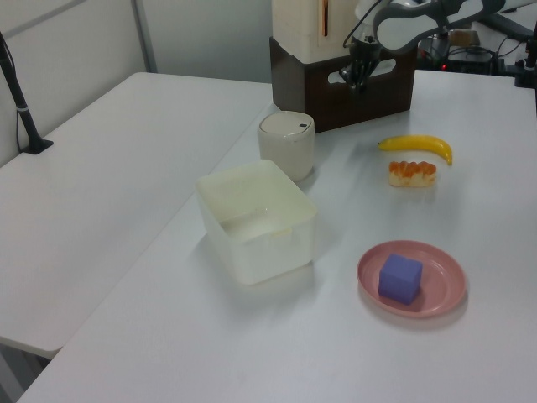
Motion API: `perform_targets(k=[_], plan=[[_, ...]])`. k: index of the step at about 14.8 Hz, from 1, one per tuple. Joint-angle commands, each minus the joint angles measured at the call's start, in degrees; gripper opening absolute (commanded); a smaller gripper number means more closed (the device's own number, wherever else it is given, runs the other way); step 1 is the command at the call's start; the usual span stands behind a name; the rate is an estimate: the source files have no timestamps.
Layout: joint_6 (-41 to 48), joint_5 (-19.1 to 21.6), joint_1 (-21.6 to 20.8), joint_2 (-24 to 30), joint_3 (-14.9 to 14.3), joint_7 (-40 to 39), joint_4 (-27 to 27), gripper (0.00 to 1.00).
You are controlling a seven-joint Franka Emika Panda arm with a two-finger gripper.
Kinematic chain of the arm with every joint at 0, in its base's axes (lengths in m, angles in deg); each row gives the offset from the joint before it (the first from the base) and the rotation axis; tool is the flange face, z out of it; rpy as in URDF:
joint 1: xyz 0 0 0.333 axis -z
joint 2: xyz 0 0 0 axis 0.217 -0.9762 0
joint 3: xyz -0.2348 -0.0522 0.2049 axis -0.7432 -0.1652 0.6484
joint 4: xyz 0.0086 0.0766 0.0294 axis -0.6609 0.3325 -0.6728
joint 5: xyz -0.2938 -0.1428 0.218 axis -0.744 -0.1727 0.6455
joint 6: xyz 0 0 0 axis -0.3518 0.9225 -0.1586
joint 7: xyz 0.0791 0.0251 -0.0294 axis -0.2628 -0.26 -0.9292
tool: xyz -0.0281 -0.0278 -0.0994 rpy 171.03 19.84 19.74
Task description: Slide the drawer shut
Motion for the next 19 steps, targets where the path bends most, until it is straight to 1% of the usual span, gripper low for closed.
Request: perform_targets(k=[1, 3, 4, 6, 8, 9, 11, 12, 13, 14, 19], plan=[[10.46, 1.50, -6.33, 6.37, -0.73, -5.34, 1.25, 0.00], [15.65, 5.62, -9.14, 9.53, -0.81, -7.45, 1.25, 0.00], [18.46, 7.03, -9.85, 11.37, -0.90, -8.76, 1.25, 0.00], [23.48, 8.45, -10.91, 13.76, -0.90, -11.58, 1.25, 0.00], [26.65, 8.63, -11.79, 15.43, -1.08, -14.47, 1.25, 0.04], [28.23, 8.63, -12.05, 16.48, -1.08, -17.36, 1.25, 0.06], [30.00, 8.63, -11.97, 17.98, -1.08, -18.62, 1.25, 0.34], [30.44, 8.63, -11.97, 18.33, -1.08, -18.62, 1.25, 0.46], [31.57, 8.63, -11.97, 18.68, -1.08, -18.71, 1.25, 0.75], [32.19, 8.54, -11.97, 18.95, -0.90, -18.71, 1.16, 1.00], [32.64, 7.40, -12.14, 19.66, -0.73, -18.71, 1.07, 1.00]])
